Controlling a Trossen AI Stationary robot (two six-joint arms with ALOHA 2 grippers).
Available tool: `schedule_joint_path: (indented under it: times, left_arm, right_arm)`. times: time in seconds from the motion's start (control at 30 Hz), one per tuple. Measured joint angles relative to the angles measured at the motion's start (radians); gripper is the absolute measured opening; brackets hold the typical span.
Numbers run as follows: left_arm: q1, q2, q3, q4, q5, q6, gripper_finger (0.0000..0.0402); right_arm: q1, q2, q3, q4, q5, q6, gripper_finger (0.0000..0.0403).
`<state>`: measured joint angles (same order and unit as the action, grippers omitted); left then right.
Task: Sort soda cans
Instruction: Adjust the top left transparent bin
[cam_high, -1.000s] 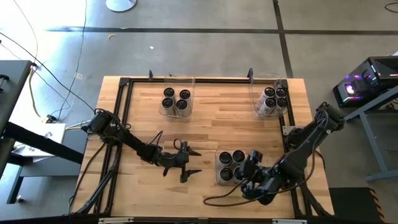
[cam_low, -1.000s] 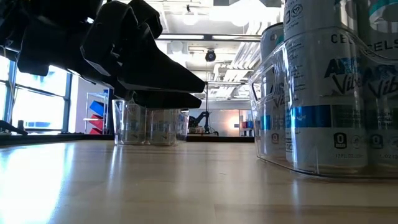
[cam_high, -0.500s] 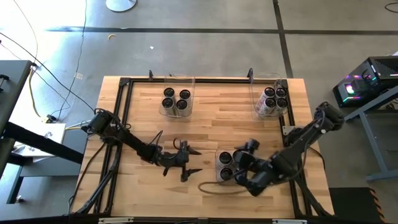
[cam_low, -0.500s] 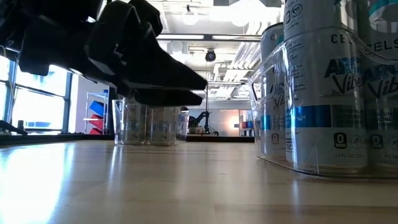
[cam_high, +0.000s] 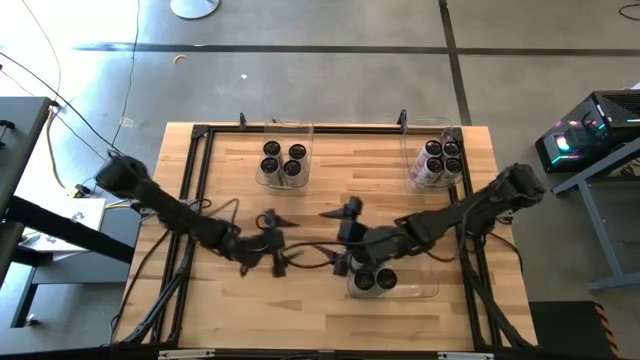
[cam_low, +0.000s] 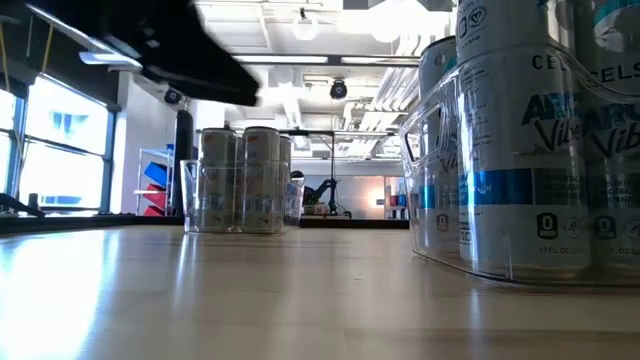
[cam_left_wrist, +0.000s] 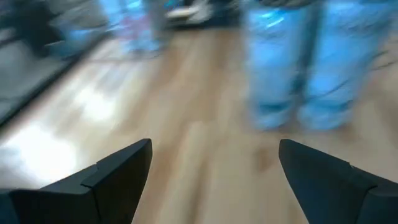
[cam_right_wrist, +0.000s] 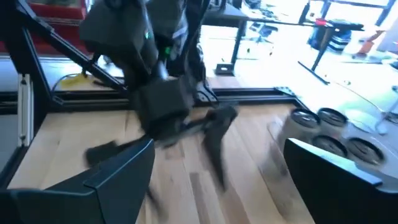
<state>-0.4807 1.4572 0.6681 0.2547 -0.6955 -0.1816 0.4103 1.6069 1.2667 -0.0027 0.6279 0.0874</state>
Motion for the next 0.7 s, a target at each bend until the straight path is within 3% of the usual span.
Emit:
schedule_joint_path:
  times: [0.07,0.23,0.43,0.57,0.7]
  left_arm:
    - [-0.001,-0.093,0.000,-0.202,-0.028,-0.044,0.0344]
    - [0.121,-0.272,0.000,-0.544,0.040,-0.108,0.0344]
    - [0.301,-0.304,0.000,-0.561,0.210,0.178,0.0318]
    - [0.405,-0.267,-0.001,-0.542,0.223,0.317,0.0279]
    - [0.494,-0.221,-0.001,-0.536,0.227,0.349,0.0245]
  right_arm:
    - [-0.017,0.037,0.000,0.052,-0.055,-0.009,0.0353]
    - [-0.031,0.130,0.000,0.174,-0.171,-0.046,0.0353]
    - [0.004,0.149,-0.001,0.225,-0.166,-0.049,0.0353]
    - [0.053,0.127,-0.001,0.226,-0.148,-0.096,0.0353]
    - [0.093,0.118,0.000,0.229,-0.077,-0.154,0.0353]
